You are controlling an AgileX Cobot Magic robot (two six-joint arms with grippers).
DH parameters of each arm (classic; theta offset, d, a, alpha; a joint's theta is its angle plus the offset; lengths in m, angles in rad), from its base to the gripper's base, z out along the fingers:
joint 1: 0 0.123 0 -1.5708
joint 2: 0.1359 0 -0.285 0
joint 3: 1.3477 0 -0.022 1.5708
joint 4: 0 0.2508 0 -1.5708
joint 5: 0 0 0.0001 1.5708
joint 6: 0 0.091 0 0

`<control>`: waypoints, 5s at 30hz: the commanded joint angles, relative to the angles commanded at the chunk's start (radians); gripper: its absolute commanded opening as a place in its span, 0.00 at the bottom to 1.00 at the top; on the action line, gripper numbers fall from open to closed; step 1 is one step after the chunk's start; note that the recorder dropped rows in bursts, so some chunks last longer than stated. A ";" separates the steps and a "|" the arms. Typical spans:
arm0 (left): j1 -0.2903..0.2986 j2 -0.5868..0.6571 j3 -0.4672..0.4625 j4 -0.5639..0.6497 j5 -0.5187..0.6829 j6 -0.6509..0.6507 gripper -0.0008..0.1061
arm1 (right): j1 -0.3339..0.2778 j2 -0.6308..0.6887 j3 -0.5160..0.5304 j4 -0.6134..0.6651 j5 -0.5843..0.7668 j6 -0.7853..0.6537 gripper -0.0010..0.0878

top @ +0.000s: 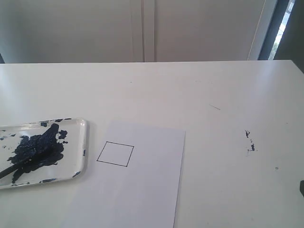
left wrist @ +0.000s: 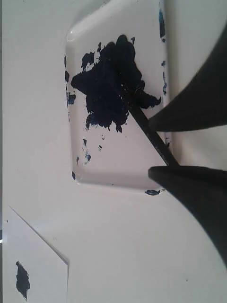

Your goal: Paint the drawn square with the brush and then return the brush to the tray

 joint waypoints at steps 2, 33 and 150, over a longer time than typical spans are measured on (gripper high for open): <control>0.000 0.000 0.000 0.000 0.000 0.000 0.30 | 0.000 0.000 0.000 0.000 0.000 0.000 0.51; 0.000 0.000 0.000 -0.182 -0.366 -0.350 0.30 | 0.000 0.000 0.000 0.077 -0.356 0.004 0.51; 0.208 1.495 -0.646 0.151 0.258 1.144 0.56 | 0.000 0.261 -0.584 0.388 0.501 -0.310 0.50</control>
